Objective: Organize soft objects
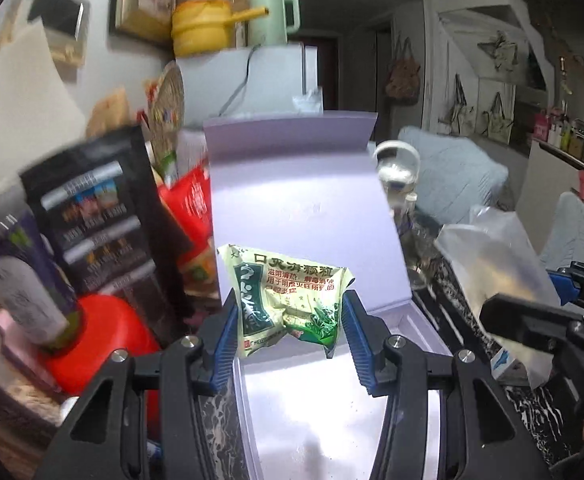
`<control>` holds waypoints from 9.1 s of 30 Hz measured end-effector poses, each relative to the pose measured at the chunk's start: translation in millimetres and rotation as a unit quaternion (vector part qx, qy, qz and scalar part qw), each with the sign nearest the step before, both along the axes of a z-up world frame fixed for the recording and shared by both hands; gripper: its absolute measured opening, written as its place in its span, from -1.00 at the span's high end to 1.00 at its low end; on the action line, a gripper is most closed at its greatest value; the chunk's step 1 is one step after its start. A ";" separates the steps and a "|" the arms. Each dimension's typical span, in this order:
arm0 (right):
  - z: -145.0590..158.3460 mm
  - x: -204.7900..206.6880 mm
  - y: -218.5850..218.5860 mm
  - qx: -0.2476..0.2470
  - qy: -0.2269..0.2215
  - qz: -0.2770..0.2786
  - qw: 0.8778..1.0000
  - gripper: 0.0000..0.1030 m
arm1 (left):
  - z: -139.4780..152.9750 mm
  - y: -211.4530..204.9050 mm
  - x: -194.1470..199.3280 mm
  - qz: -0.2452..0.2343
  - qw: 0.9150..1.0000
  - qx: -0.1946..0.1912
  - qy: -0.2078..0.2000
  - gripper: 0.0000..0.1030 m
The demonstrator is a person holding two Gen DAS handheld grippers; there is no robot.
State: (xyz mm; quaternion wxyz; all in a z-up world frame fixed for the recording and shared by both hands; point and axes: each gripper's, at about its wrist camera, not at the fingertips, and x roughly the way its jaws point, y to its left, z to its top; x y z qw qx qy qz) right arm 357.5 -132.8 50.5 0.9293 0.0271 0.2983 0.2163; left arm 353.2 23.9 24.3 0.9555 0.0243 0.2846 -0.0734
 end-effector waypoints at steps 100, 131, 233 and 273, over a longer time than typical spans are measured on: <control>48.5 -238.1 -17.0 -0.050 -0.046 -0.072 0.995 -0.48 | 68.5 -12.6 -249.9 0.010 0.999 0.012 -0.036 -0.70; -75.3 -311.1 -10.8 -0.050 0.061 -0.114 0.990 -0.48 | -41.0 11.5 -330.2 0.015 0.999 -0.025 0.036 -0.70; -140.2 -315.0 -19.7 -0.045 0.118 -0.085 0.988 0.12 | -116.7 3.9 -328.0 -0.066 0.989 -0.046 0.125 -0.03; 16.5 -171.5 -17.2 -0.038 -0.035 -0.010 0.999 0.12 | 39.3 -8.5 -176.2 -0.055 0.997 -0.042 -0.030 -0.03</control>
